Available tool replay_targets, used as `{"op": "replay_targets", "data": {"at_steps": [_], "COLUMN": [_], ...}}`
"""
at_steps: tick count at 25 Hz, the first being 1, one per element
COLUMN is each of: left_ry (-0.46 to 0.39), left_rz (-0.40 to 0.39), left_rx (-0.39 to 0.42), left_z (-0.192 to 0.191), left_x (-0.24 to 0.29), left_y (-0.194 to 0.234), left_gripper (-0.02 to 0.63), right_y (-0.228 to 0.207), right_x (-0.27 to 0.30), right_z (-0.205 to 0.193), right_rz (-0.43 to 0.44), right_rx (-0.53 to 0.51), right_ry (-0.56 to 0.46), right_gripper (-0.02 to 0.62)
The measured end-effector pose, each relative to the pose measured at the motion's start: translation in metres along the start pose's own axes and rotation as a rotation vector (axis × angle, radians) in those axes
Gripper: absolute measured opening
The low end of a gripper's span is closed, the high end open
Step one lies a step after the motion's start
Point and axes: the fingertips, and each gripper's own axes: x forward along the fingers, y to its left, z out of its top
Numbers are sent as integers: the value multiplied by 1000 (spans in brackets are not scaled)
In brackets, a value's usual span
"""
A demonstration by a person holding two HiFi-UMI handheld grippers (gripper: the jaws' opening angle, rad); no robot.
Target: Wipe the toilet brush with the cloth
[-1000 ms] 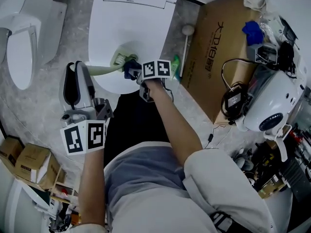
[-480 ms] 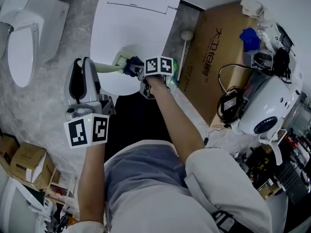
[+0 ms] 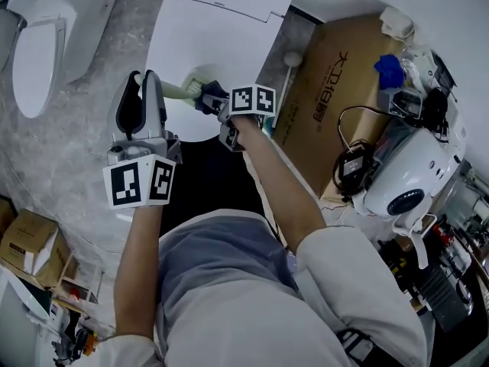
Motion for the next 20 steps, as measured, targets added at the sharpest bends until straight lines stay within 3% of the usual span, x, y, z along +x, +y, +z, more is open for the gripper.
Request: {"op": "replay_targets", "data": {"at_steps": [20], "left_ry": [-15], "left_rz": [-8], "left_rx": [-9], "left_z": [1], "left_x": [-1], "left_y": [3], "left_gripper": [0], "right_y": [33], "right_x": [-28], "right_z": [10], "right_rz": [-32], "right_rx": [-107], "right_ry": [14], "right_gripper": [97]}}
